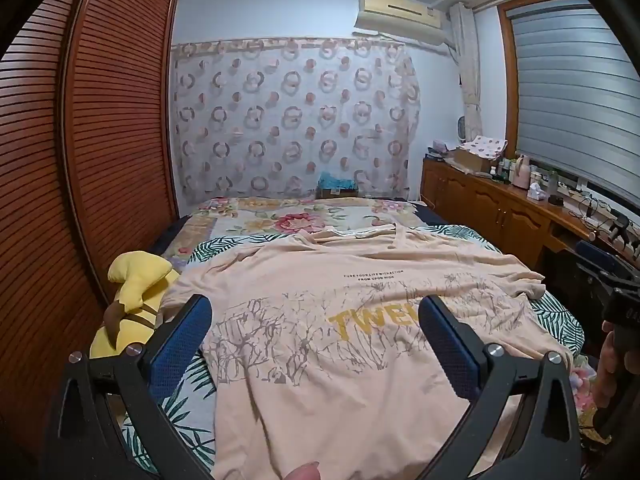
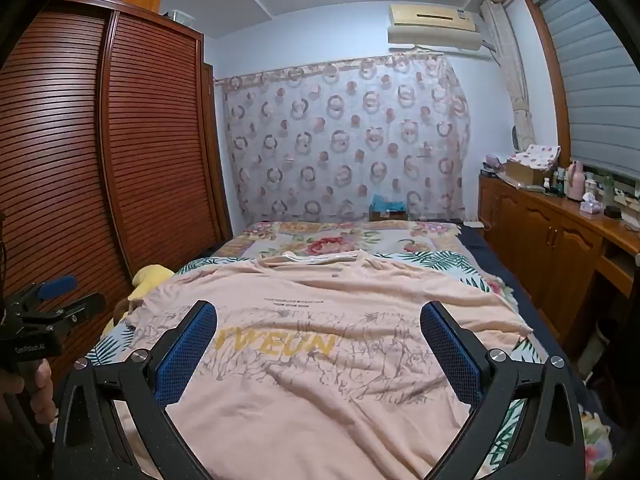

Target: Fold small clothes

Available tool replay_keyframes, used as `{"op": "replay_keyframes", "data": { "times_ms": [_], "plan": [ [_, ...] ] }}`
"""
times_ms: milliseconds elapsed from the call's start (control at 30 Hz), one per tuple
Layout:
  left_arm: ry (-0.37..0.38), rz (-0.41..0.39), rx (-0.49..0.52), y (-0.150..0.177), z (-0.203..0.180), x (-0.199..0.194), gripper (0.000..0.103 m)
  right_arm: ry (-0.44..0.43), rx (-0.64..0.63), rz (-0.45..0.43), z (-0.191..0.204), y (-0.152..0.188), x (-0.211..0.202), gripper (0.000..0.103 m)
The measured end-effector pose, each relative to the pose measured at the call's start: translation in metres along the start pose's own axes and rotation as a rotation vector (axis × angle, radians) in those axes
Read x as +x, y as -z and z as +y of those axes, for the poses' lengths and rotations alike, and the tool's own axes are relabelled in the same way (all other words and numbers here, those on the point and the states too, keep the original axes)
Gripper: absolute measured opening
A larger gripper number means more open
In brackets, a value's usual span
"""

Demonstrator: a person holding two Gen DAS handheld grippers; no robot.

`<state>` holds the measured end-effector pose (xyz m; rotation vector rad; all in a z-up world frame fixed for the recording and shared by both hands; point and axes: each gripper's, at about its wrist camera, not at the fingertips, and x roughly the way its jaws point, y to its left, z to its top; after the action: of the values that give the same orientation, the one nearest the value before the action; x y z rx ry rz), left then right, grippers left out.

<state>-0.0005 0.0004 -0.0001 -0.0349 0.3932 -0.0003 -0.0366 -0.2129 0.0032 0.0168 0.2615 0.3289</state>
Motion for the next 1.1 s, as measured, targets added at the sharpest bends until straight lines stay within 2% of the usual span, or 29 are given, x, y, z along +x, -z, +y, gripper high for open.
{"op": "replay_keyframes", "data": {
  "times_ms": [1100],
  "plan": [
    [-0.007, -0.006, 0.013, -0.0088, 0.0038, -0.0062, 0.103, 0.001, -0.01, 0.006, 0.0016, 0.0003, 0.0009, 0.102]
  ]
}}
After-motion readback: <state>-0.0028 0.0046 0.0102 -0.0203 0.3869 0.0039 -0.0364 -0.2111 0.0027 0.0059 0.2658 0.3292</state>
